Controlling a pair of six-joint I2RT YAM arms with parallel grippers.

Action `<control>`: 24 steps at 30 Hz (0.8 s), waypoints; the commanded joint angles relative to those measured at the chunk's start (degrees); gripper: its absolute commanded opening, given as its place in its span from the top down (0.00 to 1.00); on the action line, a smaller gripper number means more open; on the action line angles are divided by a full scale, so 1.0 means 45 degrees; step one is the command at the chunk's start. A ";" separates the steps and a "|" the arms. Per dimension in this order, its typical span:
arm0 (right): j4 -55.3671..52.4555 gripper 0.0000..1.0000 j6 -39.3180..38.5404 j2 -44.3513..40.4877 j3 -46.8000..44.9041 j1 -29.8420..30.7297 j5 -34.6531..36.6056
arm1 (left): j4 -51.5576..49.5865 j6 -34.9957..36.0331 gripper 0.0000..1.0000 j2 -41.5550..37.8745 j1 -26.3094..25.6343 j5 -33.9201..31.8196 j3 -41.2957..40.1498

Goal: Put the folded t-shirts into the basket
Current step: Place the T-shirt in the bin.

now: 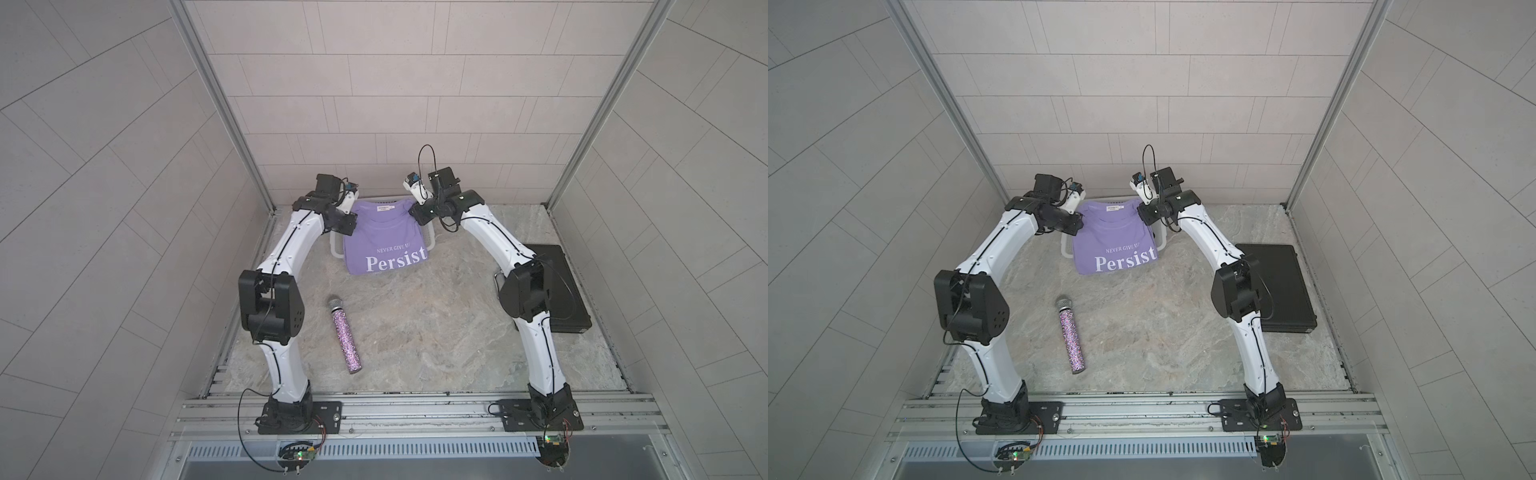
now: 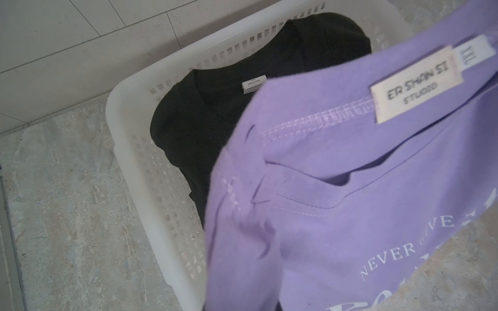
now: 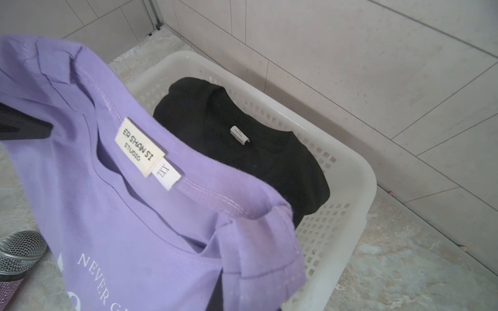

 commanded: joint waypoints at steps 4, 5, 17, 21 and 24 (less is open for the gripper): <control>-0.0034 1.00 -0.0255 0.0538 0.0579 -0.0082 0.0640 | 0.0361 -0.0159 1.00 0.0836 0.0107 0.0088 0.0595; -0.0002 1.00 -0.0265 0.0653 0.0652 -0.0086 0.0640 | 0.0351 -0.0132 1.00 0.0973 0.0126 0.0056 0.0740; 0.0232 1.00 -0.0212 0.2689 0.2831 -0.0138 0.1241 | 0.0375 -0.0023 1.00 0.2995 0.0170 -0.0866 0.3103; 0.0189 1.00 -0.0329 0.3231 0.3333 -0.0137 0.1208 | 0.0378 0.0054 1.00 0.3618 0.0175 -0.0792 0.3512; 0.0195 1.00 -0.0458 0.3679 0.3760 -0.0144 0.1262 | 0.0399 0.0178 1.00 0.4019 0.0182 -0.0831 0.3684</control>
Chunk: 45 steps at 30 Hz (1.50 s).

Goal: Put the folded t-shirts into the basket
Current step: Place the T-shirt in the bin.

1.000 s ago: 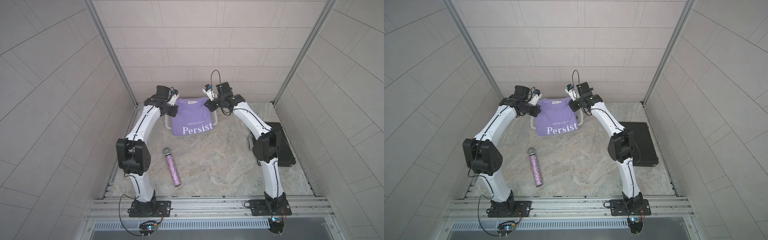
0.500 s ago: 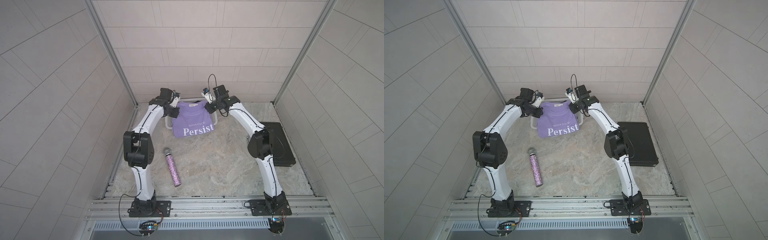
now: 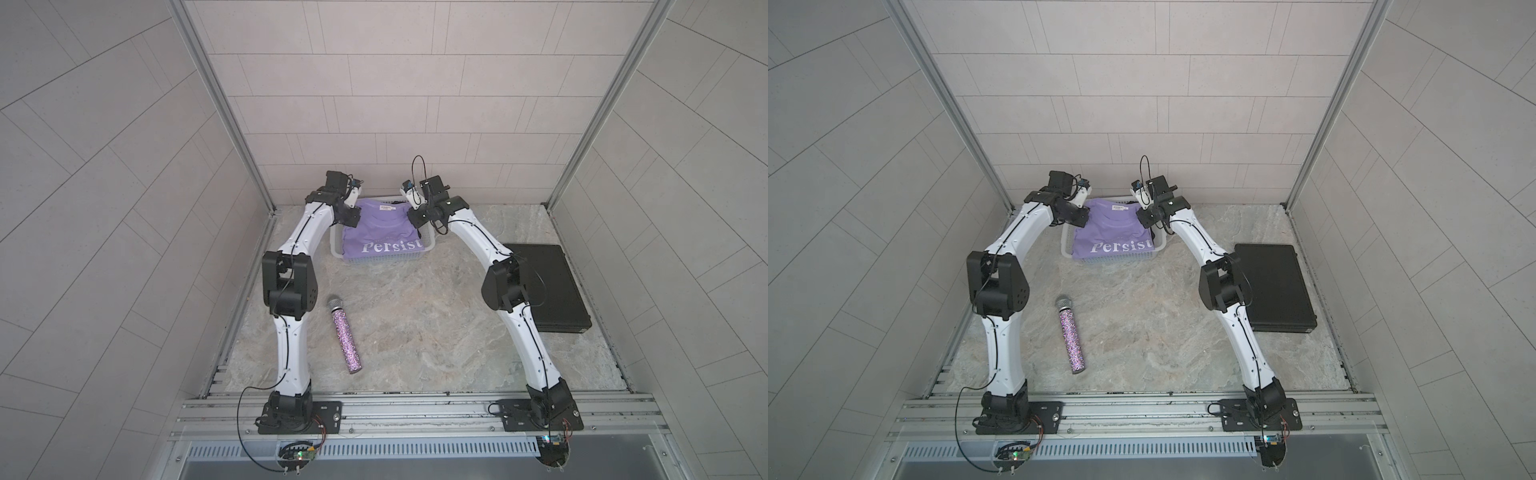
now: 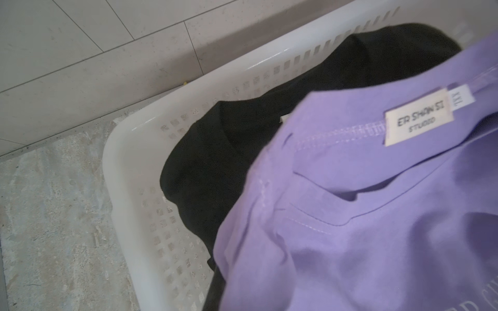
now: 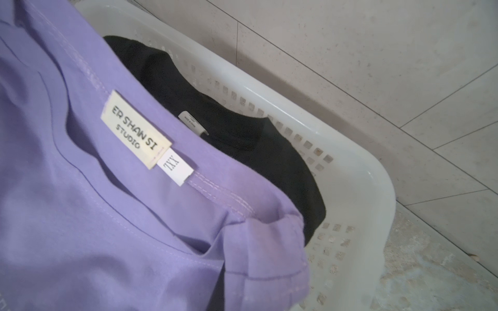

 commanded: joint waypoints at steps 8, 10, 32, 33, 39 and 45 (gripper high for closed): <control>0.0405 1.00 -0.0598 0.1117 0.1519 -0.0068 0.0621 | 0.0122 0.0285 1.00 0.1116 0.0095 -0.0438 0.0966; 0.0440 1.00 -0.0666 0.1260 0.1671 -0.0086 0.0649 | 0.0137 0.0428 1.00 0.1367 0.0107 -0.0637 0.1235; 0.0296 0.63 -0.1927 0.1283 0.2700 -0.0205 0.1707 | -0.0698 0.0173 0.62 0.1820 0.0089 -0.1647 0.2520; 0.0115 0.60 -0.1985 0.1106 0.2692 -0.0217 0.1683 | -0.0746 0.0070 0.57 0.1652 0.0077 -0.1635 0.2519; -0.0755 0.44 -0.2141 -0.0197 0.2216 -0.0227 0.1682 | -0.0953 -0.0274 0.41 0.0572 0.0057 -0.1506 0.2124; -0.1363 0.33 -0.2191 -0.1578 0.0687 -0.0193 0.1074 | -0.1054 -0.0263 0.29 -0.0940 0.0071 -0.0244 0.0326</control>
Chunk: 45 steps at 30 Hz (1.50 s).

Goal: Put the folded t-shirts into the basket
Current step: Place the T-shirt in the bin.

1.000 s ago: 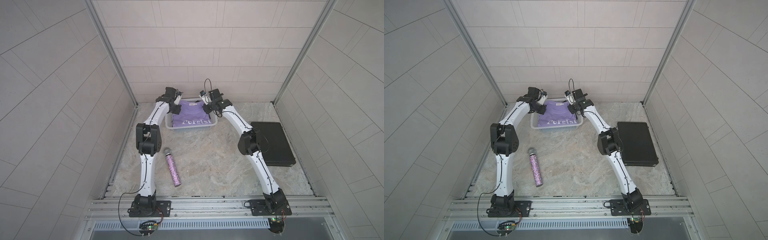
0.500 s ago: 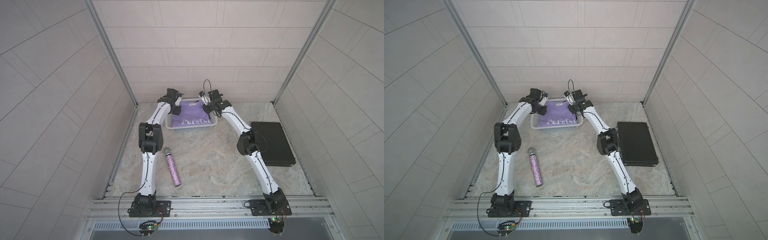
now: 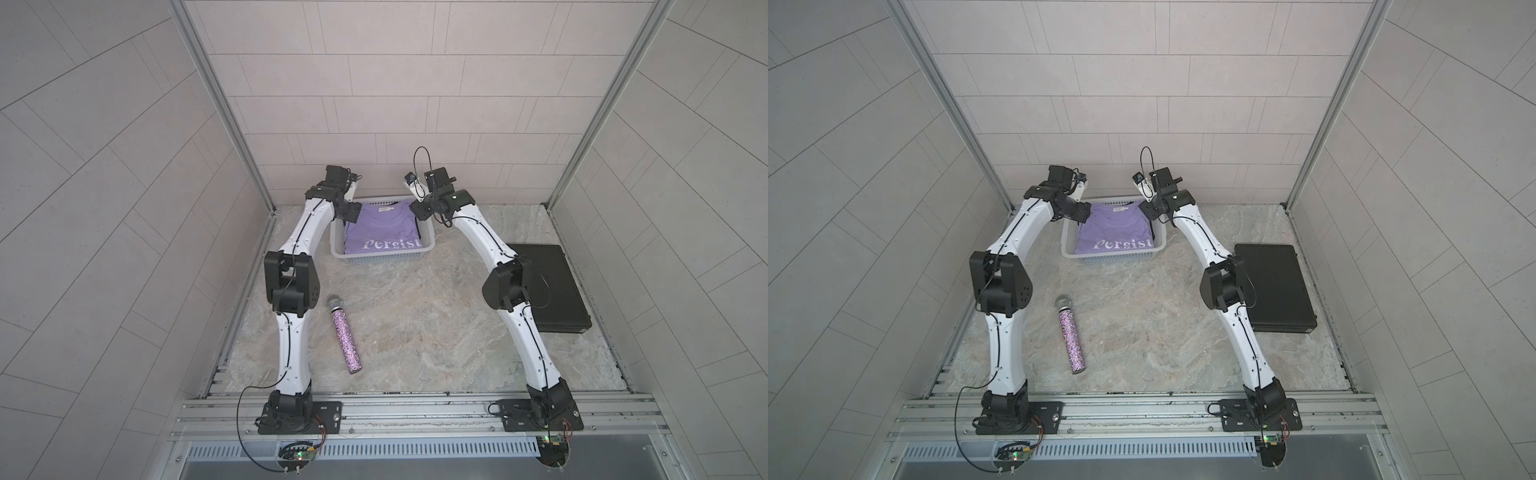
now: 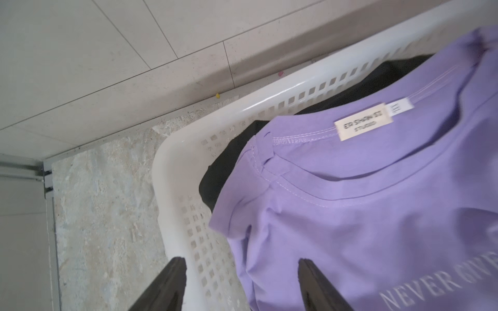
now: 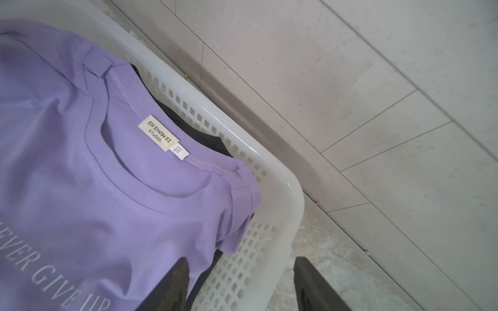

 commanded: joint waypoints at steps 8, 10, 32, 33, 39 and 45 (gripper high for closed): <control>-0.0495 0.39 0.0610 -0.0700 -0.1169 0.0305 -0.2504 | -0.0510 0.0347 0.28 -0.1445 -0.0800 0.3218 -0.3271; -0.0573 0.40 0.0792 -0.0055 -0.0514 0.0305 -0.2556 | -0.0888 0.0240 0.28 -0.0982 -0.0864 0.2938 -0.2860; -0.0601 0.37 -0.0237 0.1470 0.1318 0.0207 -0.1587 | -0.2227 0.0260 0.24 -0.1111 -0.0882 0.1173 -0.1977; -0.0709 0.36 -0.0230 0.1056 0.1188 0.0222 -0.1781 | -0.2127 0.0260 0.23 -0.1408 -0.0869 0.1088 -0.2017; -0.1079 0.30 -0.0271 -0.2045 -0.0526 0.0215 -0.2303 | -0.1236 0.0241 0.21 -0.3588 -0.0821 0.0755 -0.3164; -0.1429 0.28 -0.0279 -0.5383 -0.3364 0.0027 -0.1209 | 0.0727 0.0164 0.16 -0.6821 -0.0791 0.0220 -0.6483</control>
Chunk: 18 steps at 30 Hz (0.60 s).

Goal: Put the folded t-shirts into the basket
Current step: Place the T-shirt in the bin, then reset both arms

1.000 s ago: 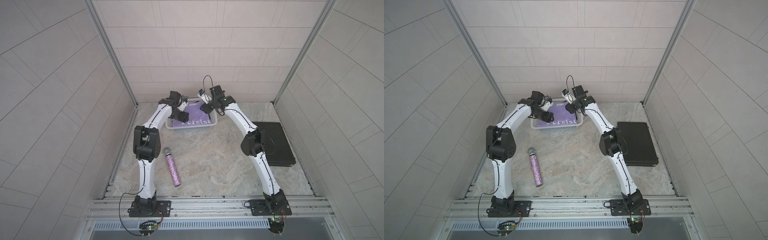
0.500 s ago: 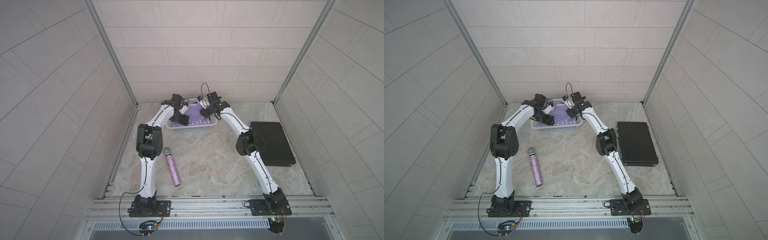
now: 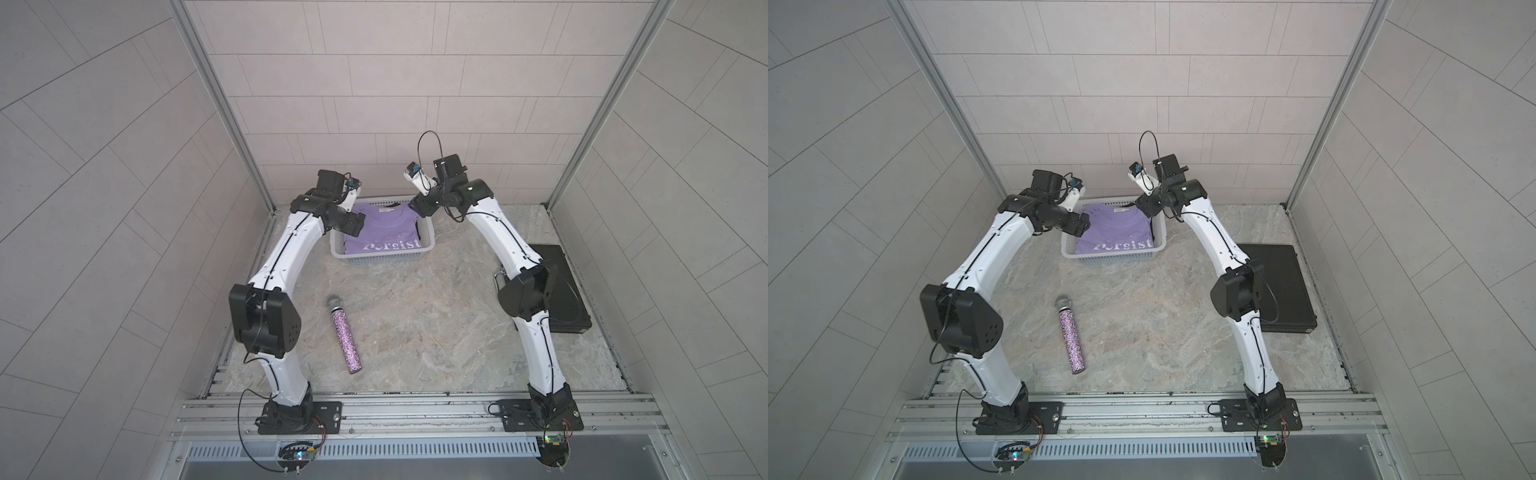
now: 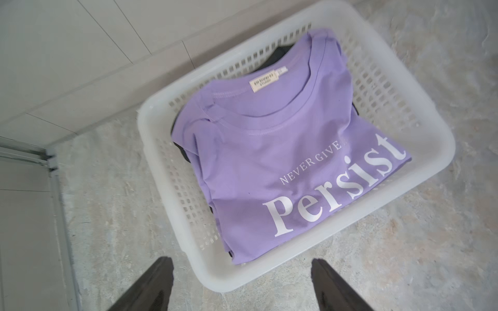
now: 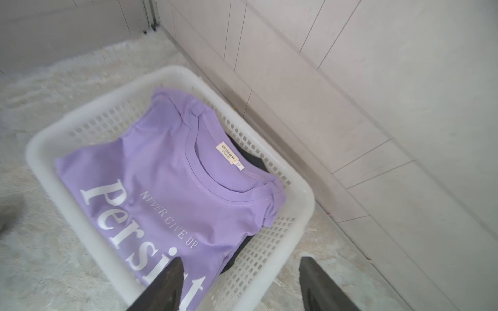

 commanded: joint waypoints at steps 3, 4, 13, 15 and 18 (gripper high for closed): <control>-0.0129 0.26 0.0003 -0.3278 -0.3108 -0.0433 0.1290 | 0.2111 -0.0008 0.12 -0.2859 0.0082 -0.0994 -0.3282; 0.0099 0.21 0.0040 -0.3941 -0.3935 -0.0568 0.1503 | 0.2551 -0.0003 0.10 -0.3457 0.0103 -0.1216 -0.4005; 0.4721 0.00 0.0047 -1.0633 -1.2891 -0.1745 0.3111 | 0.6589 -0.0083 0.00 -0.8325 0.0564 -0.2992 -0.9904; 0.5242 0.00 0.0551 -1.1652 -1.4133 -0.2257 0.3095 | 0.7038 -0.0181 0.00 -0.8991 0.0727 -0.2991 -1.0803; 0.5954 0.00 0.1502 -1.2970 -1.5892 -0.3225 0.2902 | 0.8137 -0.0815 0.00 -0.9833 0.1031 -0.3261 -1.2200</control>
